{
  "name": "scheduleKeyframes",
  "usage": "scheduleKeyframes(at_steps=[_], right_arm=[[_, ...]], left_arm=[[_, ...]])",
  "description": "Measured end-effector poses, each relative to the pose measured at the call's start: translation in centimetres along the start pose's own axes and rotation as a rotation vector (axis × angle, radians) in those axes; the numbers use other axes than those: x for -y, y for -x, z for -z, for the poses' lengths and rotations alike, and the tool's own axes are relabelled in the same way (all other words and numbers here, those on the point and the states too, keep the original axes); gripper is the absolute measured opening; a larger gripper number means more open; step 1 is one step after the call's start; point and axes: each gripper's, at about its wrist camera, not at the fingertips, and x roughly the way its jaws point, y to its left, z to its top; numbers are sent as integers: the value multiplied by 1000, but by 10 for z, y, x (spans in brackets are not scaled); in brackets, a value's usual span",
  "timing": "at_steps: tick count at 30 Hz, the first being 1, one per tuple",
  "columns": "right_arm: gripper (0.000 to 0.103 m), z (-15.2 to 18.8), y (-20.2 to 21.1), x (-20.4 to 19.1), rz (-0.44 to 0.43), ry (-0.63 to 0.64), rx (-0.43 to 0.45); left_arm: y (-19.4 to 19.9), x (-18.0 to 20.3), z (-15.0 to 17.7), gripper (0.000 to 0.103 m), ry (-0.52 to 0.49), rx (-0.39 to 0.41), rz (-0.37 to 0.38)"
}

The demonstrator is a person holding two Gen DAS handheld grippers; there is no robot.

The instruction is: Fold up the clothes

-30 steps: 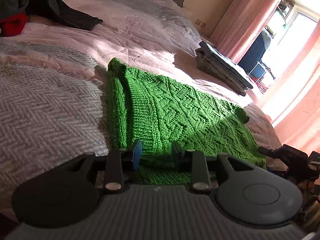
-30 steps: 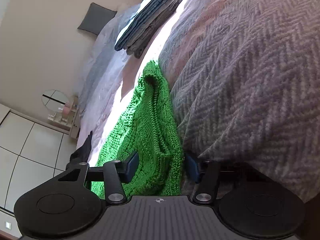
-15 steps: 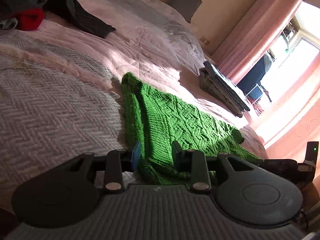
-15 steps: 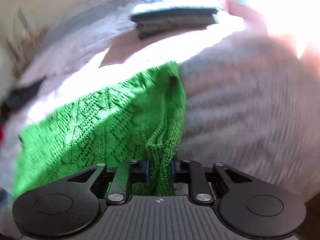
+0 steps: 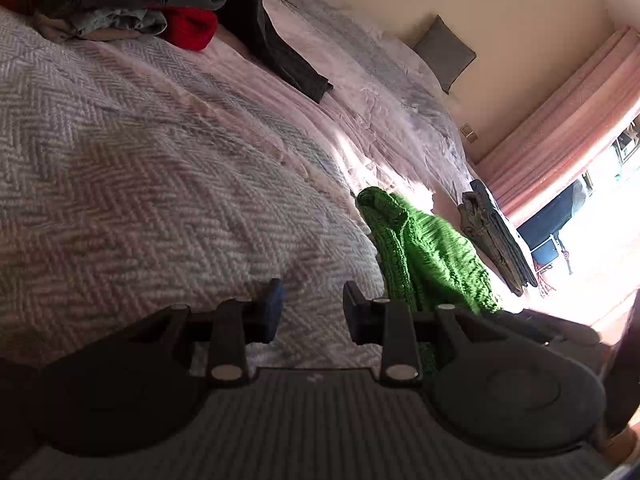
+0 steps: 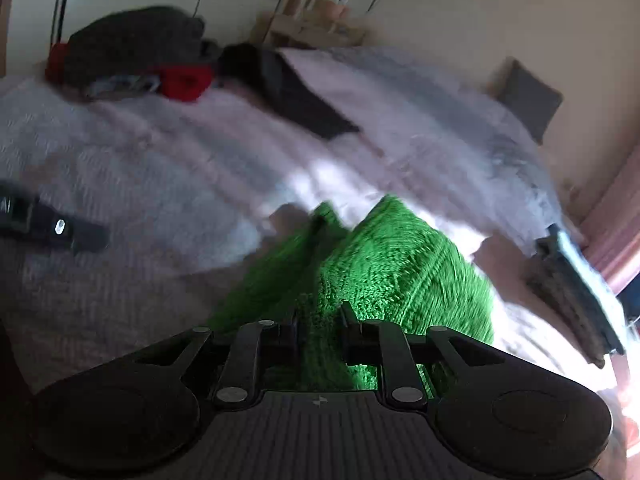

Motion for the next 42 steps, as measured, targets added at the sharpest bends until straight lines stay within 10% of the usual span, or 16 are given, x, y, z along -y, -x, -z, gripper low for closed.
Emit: scheduleKeyframes(at_steps=[12, 15, 17, 18, 25, 31, 33, 36, 42], right_arm=[[19, 3, 27, -12, -29, 15, 129], [47, 21, 26, -26, 8, 49, 133], [87, 25, 46, -14, -37, -21, 183], [88, 28, 59, -3, -77, -82, 215], [87, 103, 101, 123, -121, -862, 217], [72, 191, 36, 168, -575, -1707, 60], [69, 192, 15, 164, -633, -1790, 22], [33, 181, -2, 167, -630, -1794, 14], [24, 130, 24, 241, -515, -1309, -13]], left_arm=[[-6, 0, 0, 27, -4, -1, -5], [-4, 0, 1, 27, -3, 0, -8], [-1, 0, 2, 27, -3, 0, -13], [-1, 1, 3, 27, 1, 0, -15], [4, 6, 5, 28, -12, 1, -24], [4, 9, 5, 29, 5, -1, -30], [4, 10, 5, 29, 8, -4, -29], [4, 10, 3, 29, 23, -10, -33], [3, 23, -4, 29, 1, -20, -29]])
